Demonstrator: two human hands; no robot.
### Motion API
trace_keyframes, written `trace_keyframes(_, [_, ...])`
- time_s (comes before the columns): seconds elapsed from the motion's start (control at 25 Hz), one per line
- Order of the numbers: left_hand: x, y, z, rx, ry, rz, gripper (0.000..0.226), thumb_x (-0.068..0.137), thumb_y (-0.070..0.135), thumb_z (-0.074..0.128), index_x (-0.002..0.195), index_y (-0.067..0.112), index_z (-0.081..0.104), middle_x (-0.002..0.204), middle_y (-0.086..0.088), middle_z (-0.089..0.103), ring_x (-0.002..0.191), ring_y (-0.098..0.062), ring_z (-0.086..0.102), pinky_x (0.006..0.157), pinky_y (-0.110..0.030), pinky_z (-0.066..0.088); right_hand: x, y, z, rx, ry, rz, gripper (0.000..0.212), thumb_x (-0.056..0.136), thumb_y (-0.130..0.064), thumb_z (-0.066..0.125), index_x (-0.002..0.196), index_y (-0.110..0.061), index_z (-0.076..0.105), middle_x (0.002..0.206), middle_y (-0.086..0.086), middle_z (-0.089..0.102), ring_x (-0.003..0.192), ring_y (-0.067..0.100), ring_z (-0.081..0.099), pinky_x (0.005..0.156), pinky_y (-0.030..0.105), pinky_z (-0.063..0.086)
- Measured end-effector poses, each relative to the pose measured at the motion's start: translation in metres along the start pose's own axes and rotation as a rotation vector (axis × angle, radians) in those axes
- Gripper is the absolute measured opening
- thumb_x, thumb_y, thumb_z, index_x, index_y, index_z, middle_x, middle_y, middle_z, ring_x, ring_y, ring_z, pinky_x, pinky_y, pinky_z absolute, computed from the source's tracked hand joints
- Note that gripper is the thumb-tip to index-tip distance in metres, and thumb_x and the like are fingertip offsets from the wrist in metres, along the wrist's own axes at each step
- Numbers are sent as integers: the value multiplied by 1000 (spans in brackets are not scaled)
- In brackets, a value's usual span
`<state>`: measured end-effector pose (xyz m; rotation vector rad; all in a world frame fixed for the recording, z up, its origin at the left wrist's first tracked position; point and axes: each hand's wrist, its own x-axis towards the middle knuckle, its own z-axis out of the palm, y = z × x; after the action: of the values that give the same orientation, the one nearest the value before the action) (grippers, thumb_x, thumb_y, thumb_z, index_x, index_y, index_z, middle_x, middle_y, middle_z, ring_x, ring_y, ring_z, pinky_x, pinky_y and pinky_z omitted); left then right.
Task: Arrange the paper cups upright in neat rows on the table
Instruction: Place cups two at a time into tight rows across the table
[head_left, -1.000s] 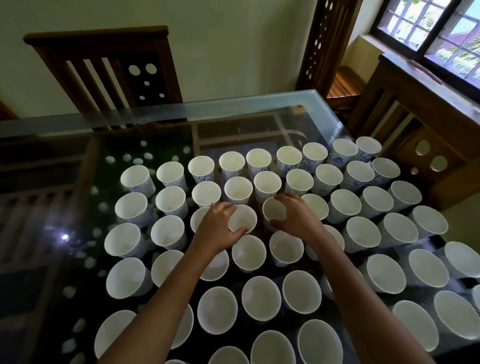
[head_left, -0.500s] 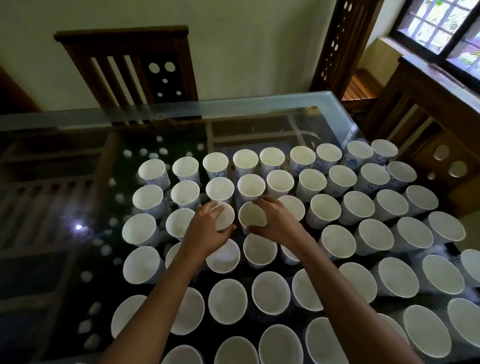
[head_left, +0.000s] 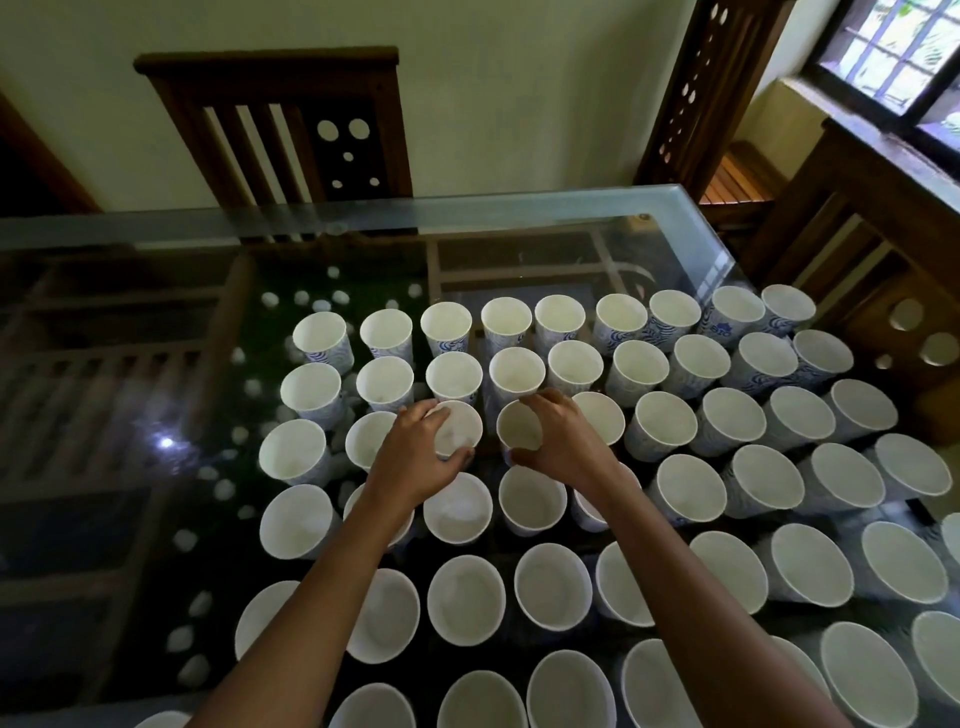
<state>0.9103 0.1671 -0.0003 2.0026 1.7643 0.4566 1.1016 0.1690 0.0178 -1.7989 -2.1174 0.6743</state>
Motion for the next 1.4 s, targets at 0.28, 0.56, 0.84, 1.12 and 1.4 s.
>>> trace_keyframes(0.28, [4, 2, 0, -9, -28, 4, 62, 81, 36, 67, 134, 12, 46, 141, -7, 43, 129, -24, 38, 106, -34, 30, 0, -2, -1, 16, -8, 10, 74, 70, -28, 80, 132, -8, 46, 137, 13, 45, 122, 30, 45, 98, 36, 39])
trace_keyframes(0.56, [0, 3, 3, -13, -61, 14, 64, 80, 38, 67, 135, 14, 44, 143, -6, 42, 131, -23, 36, 111, -38, 29, -1, -5, -1, 31, -15, 9, 75, 73, -30, 78, 136, -11, 43, 141, 10, 41, 126, 28, 42, 100, 36, 38])
trace_keyframes(0.84, [-7, 0, -5, -40, -20, 25, 65, 79, 39, 68, 135, 15, 45, 142, -6, 44, 131, -23, 38, 111, -39, 26, 0, -16, 1, 50, -4, -31, 75, 74, -28, 78, 137, -10, 41, 142, 10, 40, 128, 28, 39, 101, 35, 37])
trace_keyframes(1.12, [-30, -22, -25, -30, 60, -25, 60, 82, 37, 66, 133, 11, 48, 141, -7, 45, 132, -22, 36, 109, -32, 26, 4, -45, 15, 58, -21, -165, 68, 73, -27, 78, 132, -12, 48, 137, 9, 48, 121, 27, 47, 97, 34, 39])
trace_keyframes(1.4, [-67, -16, -17, -45, -12, -7, 66, 77, 50, 60, 131, 12, 51, 137, -6, 50, 128, -23, 43, 109, -46, 32, -19, -47, 26, 120, -30, -187, 61, 74, -23, 77, 128, -6, 53, 130, 12, 52, 113, 29, 54, 94, 35, 44])
